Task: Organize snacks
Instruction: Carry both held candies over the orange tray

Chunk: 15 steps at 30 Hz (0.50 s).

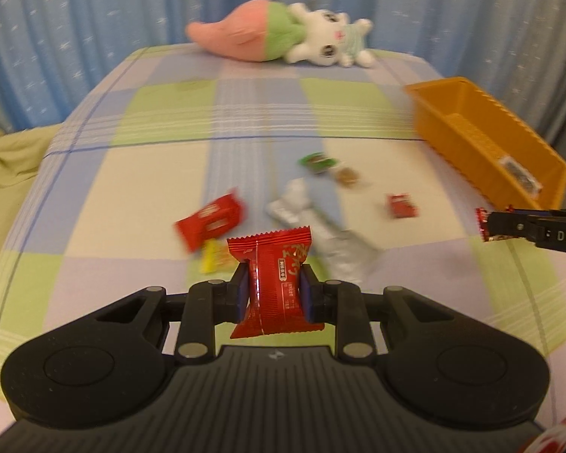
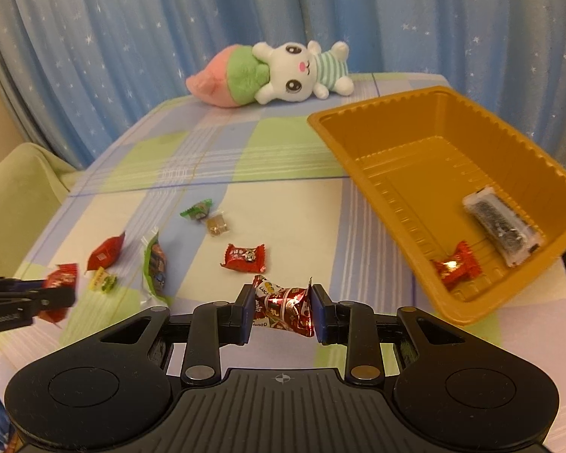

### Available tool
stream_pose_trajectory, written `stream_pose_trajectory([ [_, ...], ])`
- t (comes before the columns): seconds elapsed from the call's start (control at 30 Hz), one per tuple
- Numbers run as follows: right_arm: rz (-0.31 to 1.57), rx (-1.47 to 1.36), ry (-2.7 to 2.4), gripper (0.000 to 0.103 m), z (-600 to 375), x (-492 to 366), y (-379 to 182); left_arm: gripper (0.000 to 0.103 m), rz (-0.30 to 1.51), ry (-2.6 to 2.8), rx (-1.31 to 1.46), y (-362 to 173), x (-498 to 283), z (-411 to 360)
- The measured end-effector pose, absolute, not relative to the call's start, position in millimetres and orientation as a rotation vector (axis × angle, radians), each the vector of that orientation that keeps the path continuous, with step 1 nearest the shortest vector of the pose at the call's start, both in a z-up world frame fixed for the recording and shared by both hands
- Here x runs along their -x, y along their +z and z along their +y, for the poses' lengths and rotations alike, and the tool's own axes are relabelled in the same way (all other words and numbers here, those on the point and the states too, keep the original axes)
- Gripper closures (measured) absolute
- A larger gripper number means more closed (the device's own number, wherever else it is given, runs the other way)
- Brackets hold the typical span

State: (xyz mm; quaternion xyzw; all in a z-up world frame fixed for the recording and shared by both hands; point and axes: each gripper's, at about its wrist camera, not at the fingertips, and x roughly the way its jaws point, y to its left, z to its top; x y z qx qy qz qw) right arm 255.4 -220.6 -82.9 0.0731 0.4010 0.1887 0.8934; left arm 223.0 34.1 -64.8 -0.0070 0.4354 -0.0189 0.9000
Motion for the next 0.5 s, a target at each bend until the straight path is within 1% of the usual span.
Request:
stream_pose_trajectory([
  [0.5, 0.751, -0.223, 0.303, 0.071, -309.1, -251.1, -51.3, 0.078, 0.805, -0.282, -0.068, -37.9, -261.6, -103.2],
])
